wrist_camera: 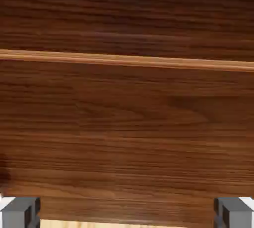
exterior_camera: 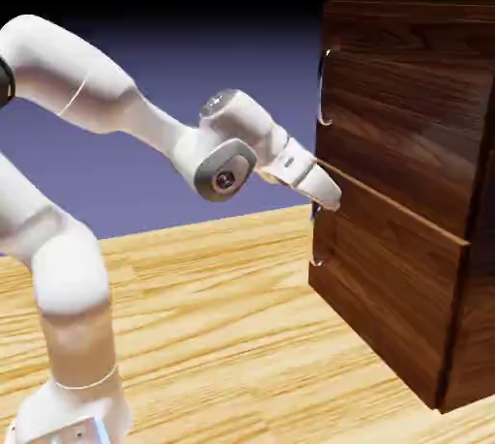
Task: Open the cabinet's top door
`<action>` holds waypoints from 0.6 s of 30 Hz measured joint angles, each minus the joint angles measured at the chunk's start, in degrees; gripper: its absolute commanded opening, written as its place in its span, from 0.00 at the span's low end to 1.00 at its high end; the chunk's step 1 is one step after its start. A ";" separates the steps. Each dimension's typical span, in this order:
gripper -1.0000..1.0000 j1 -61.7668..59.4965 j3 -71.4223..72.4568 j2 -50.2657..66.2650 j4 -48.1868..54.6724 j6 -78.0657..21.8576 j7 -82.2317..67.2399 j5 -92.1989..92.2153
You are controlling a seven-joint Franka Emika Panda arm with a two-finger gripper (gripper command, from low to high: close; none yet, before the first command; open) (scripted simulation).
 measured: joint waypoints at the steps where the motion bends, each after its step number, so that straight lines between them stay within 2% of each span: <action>1: 0.50 -1.24 1.38 -0.87 0.65 -0.15 2.42 2.49; 18: 0.50 -22.31 24.84 -15.63 11.74 -2.62 43.49 44.86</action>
